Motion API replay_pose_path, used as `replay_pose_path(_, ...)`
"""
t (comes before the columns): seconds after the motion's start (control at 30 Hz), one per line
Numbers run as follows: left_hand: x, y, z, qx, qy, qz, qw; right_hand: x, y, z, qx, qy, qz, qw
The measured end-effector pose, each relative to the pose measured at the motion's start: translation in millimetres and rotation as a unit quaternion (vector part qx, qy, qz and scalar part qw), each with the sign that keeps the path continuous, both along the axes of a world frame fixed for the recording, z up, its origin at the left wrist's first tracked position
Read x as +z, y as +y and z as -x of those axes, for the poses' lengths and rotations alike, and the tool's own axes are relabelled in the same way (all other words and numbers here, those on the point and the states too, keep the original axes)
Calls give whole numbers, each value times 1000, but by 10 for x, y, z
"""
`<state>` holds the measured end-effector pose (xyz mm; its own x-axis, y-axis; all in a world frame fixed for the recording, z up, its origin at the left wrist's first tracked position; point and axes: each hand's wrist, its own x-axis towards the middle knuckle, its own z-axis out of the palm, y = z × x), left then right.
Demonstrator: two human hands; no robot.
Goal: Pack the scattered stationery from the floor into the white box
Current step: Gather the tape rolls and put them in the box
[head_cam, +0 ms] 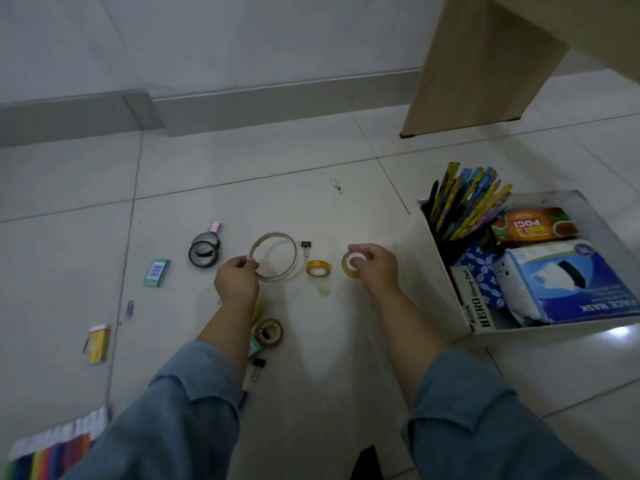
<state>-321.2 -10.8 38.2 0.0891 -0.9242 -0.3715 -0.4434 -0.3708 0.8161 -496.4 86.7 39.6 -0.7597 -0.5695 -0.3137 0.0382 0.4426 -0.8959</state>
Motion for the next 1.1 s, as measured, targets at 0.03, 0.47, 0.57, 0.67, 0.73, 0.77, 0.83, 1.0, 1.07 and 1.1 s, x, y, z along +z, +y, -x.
replay_pose_path(0.03, -25, -14, -15, 9, 8, -2, 1000, 5, -47, 9, 8, 2, 2, 1000)
replay_pose_path(0.47, -196, -103, -85, 63, 66, 24, 996, -196, -383, -167, 242, 57, -52, 967)
replay_pose_path(0.57, -205, -98, -105, 76, 64, 31, 995, -320, -379, -321, 347, 158, -80, 921)
replay_pose_path(0.67, -200, -75, -99, 75, 63, 34, 995, -341, -352, -290, 275, 174, -47, 944)
replay_pose_path(0.73, -190, -60, -82, 72, 65, 35, 995, -303, -321, -176, 189, 123, -22, 974)
replay_pose_path(0.77, -185, -53, -72, 69, 65, 36, 995, -282, -300, -123, 162, 83, -23, 983)
replay_pose_path(0.83, -175, -42, -64, 66, 65, 38, 995, -246, -258, -85, 164, 8, -47, 985)
replay_pose_path(1.0, -145, -26, -50, 67, 65, 35, 995, -270, -201, -283, 210, 35, -125, 969)
replay_pose_path(1.07, -123, -15, -33, 62, 65, 36, 995, -279, -215, -321, 207, 91, -160, 961)
replay_pose_path(1.1, -113, -10, -25, 60, 64, 37, 995, -274, -224, -336, 209, 106, -173, 957)
